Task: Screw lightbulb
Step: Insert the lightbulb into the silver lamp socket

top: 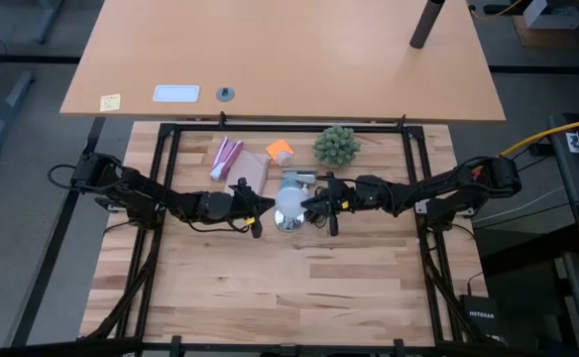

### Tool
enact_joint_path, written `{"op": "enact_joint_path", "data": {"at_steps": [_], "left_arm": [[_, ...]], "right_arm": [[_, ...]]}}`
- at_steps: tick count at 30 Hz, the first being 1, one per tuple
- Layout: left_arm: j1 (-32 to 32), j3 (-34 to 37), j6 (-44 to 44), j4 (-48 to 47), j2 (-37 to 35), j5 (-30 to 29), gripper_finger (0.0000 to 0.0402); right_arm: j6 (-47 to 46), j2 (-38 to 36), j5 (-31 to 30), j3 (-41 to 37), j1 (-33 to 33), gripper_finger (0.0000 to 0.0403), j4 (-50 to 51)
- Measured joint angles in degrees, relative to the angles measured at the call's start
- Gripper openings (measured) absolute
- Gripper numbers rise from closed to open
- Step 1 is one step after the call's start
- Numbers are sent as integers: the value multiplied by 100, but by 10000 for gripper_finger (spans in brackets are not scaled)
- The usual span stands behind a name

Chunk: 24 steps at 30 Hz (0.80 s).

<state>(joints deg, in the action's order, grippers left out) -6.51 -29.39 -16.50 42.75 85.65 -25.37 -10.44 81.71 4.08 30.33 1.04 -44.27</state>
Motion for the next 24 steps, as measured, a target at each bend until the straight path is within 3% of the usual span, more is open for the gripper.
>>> {"op": "enact_joint_path", "data": {"at_steps": [13,24], "left_arm": [[-21,0,41,-22,0,36,0],[-71,0,43,-327,-190,47,0]], "right_arm": [[20,0,-758,-4,7,17,-267],[159,-7,-860,-4,9,17,-540]]}}
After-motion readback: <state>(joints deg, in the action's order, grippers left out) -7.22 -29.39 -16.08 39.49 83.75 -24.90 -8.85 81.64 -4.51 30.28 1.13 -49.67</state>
